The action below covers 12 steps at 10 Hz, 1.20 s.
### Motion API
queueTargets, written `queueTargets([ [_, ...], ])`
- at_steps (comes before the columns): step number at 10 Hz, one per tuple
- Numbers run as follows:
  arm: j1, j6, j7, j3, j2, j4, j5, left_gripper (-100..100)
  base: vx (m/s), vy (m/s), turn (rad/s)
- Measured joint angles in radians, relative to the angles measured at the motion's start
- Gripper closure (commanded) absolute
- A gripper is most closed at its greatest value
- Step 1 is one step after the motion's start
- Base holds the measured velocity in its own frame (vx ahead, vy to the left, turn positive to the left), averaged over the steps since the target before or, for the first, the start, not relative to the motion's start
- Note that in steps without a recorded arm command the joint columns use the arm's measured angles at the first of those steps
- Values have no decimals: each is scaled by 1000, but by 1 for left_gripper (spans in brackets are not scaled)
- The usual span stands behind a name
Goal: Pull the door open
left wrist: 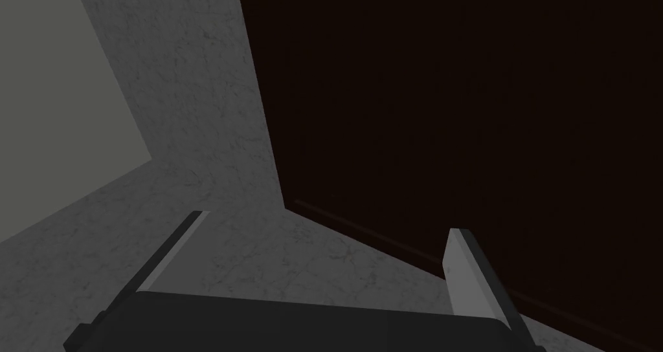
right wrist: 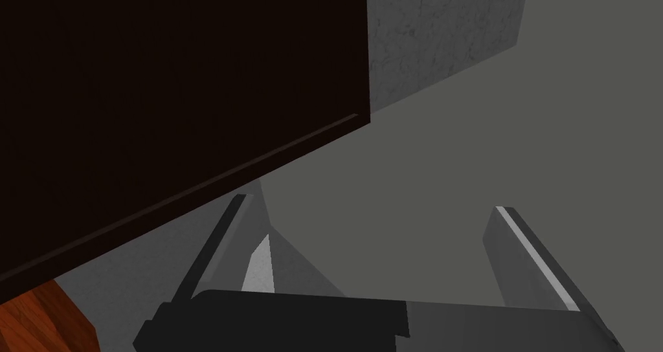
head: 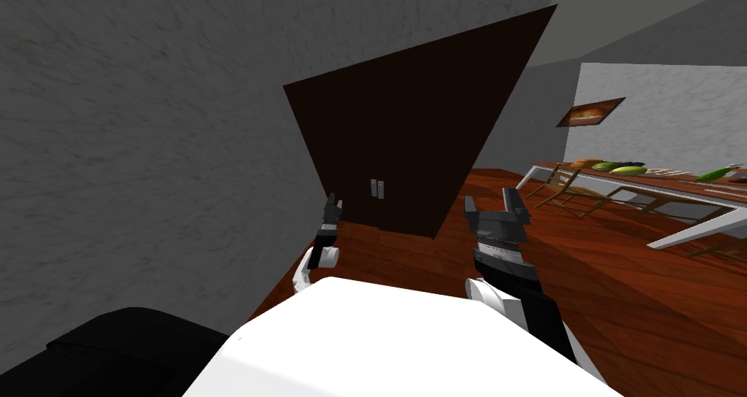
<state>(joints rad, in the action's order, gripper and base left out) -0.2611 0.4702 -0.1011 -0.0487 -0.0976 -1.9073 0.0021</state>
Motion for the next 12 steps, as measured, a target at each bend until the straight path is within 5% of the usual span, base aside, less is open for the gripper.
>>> queueTargets([
  [12,105,-73,-2,10,-12,261,3,-100,99,3,-48],
])
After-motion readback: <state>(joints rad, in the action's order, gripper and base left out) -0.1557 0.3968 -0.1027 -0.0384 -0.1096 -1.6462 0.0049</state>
